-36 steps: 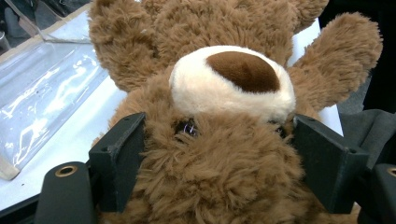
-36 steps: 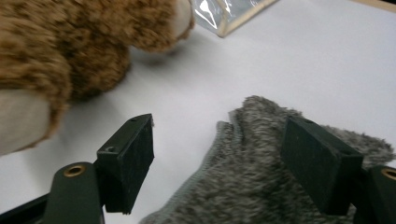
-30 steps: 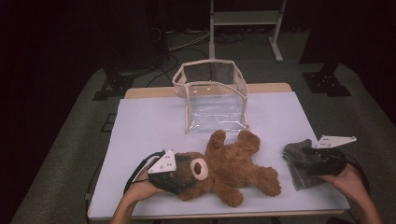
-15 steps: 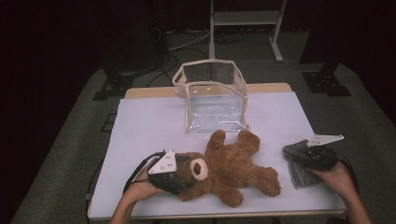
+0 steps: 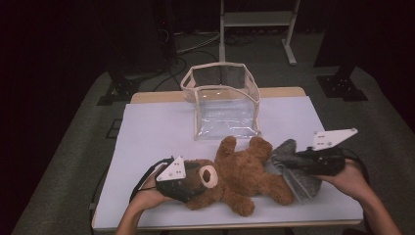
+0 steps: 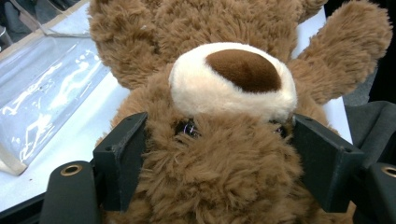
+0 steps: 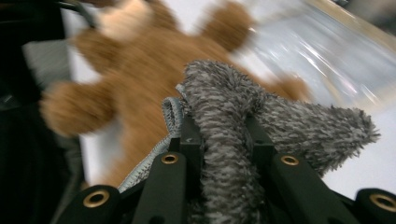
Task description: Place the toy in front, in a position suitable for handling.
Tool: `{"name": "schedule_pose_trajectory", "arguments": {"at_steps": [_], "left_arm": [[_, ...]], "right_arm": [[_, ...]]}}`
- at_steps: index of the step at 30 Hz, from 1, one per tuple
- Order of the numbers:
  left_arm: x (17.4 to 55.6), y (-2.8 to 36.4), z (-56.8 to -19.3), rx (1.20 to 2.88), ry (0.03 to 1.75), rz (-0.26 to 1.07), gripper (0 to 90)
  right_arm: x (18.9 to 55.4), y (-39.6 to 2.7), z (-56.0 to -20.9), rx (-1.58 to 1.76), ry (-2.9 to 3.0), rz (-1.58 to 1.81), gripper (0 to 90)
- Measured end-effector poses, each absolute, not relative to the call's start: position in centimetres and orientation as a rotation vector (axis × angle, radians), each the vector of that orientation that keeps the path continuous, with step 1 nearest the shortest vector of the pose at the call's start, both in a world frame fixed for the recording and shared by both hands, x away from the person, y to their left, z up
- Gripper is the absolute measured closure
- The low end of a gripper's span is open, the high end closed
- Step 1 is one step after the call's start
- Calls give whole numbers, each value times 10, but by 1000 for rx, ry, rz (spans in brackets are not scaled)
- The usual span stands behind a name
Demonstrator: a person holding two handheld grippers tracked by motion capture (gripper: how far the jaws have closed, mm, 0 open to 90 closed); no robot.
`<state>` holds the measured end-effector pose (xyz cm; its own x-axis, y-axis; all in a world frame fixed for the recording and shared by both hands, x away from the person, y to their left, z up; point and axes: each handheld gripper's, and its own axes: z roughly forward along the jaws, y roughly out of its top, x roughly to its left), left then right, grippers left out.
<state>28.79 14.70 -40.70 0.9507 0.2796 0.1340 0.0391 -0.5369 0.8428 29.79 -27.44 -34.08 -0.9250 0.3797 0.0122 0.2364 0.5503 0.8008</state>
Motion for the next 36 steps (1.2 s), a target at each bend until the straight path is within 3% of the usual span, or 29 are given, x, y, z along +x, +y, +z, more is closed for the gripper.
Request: {"name": "schedule_pose_trajectory", "arguments": {"at_steps": [7, 16, 19, 25, 29, 36], "left_arm": [[291, 148, -406, 2124, 238, 317, 244], [289, 144, -402, 2157, 198, 328, 248], [290, 144, -402, 2160, 193, 326, 257], [290, 144, -400, 2173, 163, 330, 272], [290, 144, -397, 2184, 152, 343, 281], [296, 144, -389, 2213, 127, 351, 269]], "right_arm": [[294, -220, -355, 340, 2746, 1235, 737], [280, -281, -403, 602, 2744, 1223, 737], [273, -294, -404, 643, 2717, 1313, 736], [283, -275, -383, 540, 2670, 1382, 735], [289, -258, -400, 520, 2727, 1351, 736], [273, -269, -418, 591, 2687, 1437, 737]]}}
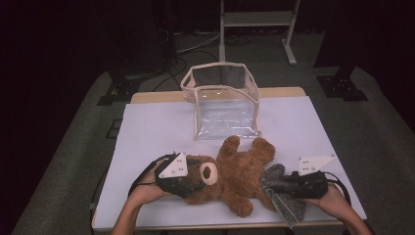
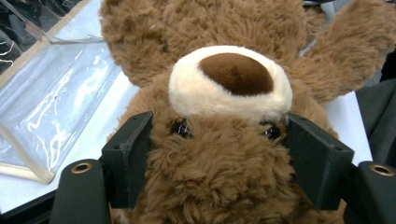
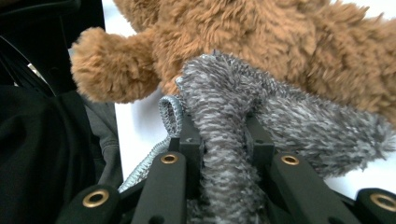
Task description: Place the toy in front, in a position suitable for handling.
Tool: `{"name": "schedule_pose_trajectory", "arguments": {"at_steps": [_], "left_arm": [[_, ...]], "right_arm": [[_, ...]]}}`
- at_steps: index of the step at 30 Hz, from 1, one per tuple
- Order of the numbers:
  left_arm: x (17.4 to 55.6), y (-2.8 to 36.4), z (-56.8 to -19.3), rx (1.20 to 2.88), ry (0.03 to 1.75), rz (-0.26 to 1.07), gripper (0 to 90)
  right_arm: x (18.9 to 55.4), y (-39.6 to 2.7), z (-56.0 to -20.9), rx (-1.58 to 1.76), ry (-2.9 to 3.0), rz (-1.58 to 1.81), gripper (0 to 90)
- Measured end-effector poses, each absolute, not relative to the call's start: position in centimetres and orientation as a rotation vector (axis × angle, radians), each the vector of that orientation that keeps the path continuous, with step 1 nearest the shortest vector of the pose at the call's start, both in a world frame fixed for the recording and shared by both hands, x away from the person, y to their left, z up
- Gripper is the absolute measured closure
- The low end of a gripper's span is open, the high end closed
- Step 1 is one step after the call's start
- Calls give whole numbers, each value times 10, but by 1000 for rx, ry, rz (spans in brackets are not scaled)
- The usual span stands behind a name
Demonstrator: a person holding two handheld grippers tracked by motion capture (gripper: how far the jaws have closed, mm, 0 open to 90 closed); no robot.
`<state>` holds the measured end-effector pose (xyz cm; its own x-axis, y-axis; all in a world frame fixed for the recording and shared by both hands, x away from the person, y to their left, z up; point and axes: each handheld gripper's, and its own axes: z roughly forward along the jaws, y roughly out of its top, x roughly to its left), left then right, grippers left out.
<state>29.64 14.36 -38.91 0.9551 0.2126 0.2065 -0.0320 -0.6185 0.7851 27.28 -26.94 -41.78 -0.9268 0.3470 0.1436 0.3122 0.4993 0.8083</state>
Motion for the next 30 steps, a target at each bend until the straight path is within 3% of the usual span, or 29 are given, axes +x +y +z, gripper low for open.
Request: {"name": "schedule_pose_trajectory", "arguments": {"at_steps": [9, 15, 24, 30], "left_arm": [[302, 146, -396, 2197, 176, 280, 273], [297, 144, -395, 2221, 165, 304, 276], [297, 142, -396, 2216, 161, 293, 277], [298, 143, -396, 2213, 170, 284, 278]], "right_arm": [[271, -251, -394, 477, 2712, 1331, 738], [272, -228, -386, 372, 2701, 1351, 737], [258, -284, -414, 593, 2672, 1331, 737], [259, -267, -398, 498, 2649, 1401, 737]]}}
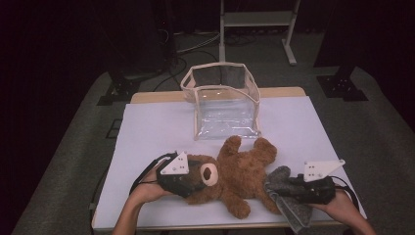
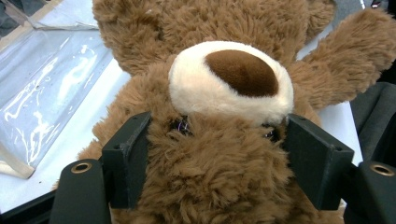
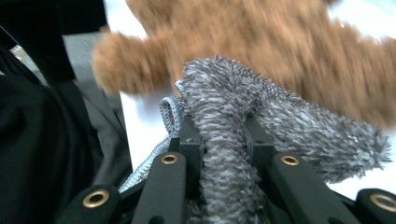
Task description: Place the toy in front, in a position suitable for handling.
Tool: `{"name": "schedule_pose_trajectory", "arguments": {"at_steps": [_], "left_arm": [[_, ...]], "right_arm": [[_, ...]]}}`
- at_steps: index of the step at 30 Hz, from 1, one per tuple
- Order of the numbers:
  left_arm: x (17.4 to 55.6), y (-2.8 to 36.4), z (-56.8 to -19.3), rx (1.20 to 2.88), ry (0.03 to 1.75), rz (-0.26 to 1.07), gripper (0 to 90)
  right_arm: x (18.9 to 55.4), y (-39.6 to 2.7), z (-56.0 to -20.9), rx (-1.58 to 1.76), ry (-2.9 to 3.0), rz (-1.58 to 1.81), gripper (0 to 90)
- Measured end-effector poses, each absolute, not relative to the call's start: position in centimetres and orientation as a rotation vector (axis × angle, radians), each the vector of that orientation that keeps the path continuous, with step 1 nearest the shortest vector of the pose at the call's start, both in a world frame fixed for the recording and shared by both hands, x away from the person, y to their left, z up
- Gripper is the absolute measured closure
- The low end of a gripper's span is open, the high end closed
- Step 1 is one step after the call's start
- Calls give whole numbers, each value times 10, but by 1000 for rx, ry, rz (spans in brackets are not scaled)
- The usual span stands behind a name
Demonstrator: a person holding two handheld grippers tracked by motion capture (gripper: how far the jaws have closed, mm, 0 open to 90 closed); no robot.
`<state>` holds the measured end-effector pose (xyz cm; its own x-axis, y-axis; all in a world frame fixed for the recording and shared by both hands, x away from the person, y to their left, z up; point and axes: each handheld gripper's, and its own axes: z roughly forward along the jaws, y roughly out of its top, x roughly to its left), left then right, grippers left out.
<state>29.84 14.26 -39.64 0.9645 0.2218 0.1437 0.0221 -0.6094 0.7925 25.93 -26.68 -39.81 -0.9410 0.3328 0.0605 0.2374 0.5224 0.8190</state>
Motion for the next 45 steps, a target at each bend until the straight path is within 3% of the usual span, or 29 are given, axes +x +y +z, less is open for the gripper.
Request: {"name": "schedule_pose_trajectory", "arguments": {"at_steps": [5, 15, 21, 26, 37, 45], "left_arm": [[297, 145, -398, 2206, 164, 278, 281], [298, 144, -399, 2204, 165, 269, 283], [297, 145, -399, 2206, 153, 267, 282], [295, 145, -399, 2203, 151, 273, 280], [295, 149, -387, 2181, 143, 258, 242], [293, 146, -394, 2205, 130, 235, 292]], "right_arm": [[265, -242, -397, 400, 2678, 1364, 736], [257, -281, -409, 537, 2670, 1337, 735], [280, -255, -383, 437, 2624, 1416, 735], [294, -242, -391, 439, 2659, 1419, 736], [273, -260, -421, 541, 2668, 1485, 737], [275, -256, -404, 450, 2710, 1374, 738]]}}
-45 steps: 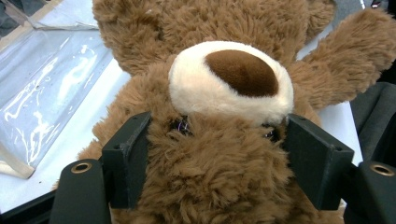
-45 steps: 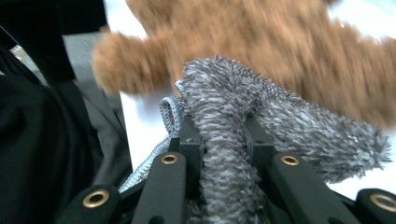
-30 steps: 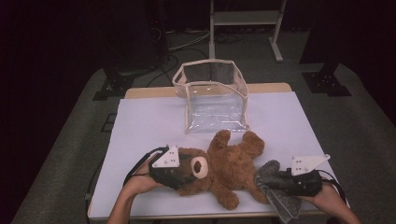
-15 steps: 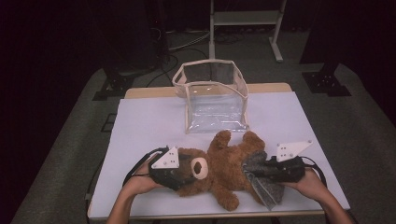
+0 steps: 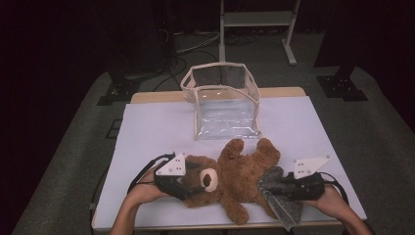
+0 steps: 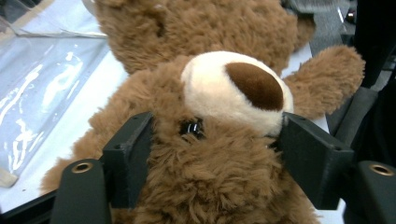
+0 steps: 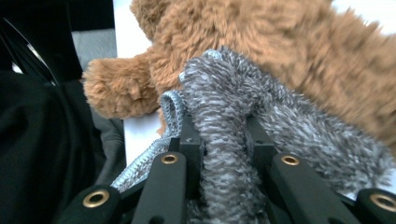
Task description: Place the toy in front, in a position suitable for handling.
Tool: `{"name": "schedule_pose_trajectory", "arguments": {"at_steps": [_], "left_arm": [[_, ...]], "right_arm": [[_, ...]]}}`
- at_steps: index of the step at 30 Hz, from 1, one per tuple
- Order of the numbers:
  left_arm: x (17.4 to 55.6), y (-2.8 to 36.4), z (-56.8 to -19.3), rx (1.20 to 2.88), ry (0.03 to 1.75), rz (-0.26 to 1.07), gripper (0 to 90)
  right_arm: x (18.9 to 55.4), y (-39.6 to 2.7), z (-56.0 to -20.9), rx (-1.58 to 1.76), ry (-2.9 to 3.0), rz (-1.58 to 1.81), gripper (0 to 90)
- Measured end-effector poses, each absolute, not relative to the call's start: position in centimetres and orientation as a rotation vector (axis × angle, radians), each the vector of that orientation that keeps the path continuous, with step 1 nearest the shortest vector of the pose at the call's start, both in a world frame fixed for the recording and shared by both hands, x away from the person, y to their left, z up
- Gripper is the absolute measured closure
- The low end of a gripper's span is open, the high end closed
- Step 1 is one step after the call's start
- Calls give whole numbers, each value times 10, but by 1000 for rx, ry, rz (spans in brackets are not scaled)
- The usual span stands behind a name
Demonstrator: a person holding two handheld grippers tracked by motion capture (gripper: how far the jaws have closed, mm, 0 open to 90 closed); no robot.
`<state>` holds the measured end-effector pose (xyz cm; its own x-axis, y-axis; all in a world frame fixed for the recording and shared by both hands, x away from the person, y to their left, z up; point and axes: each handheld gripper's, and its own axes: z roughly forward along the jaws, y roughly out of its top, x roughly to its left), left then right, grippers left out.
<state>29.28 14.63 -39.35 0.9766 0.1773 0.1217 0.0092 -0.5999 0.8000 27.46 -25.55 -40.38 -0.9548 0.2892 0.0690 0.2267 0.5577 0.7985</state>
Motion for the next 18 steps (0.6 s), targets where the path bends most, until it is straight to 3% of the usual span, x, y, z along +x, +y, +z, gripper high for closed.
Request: {"name": "schedule_pose_trajectory", "arguments": {"at_steps": [7, 11, 18], "left_arm": [[289, 145, -394, 2218, 103, 249, 306], [290, 146, -395, 2217, 104, 252, 308], [289, 145, -395, 2218, 100, 255, 307]], "right_arm": [[294, -239, -368, 359, 2650, 1388, 737], [303, -237, -378, 383, 2675, 1372, 737], [309, -272, -402, 548, 2693, 1318, 736]]}}
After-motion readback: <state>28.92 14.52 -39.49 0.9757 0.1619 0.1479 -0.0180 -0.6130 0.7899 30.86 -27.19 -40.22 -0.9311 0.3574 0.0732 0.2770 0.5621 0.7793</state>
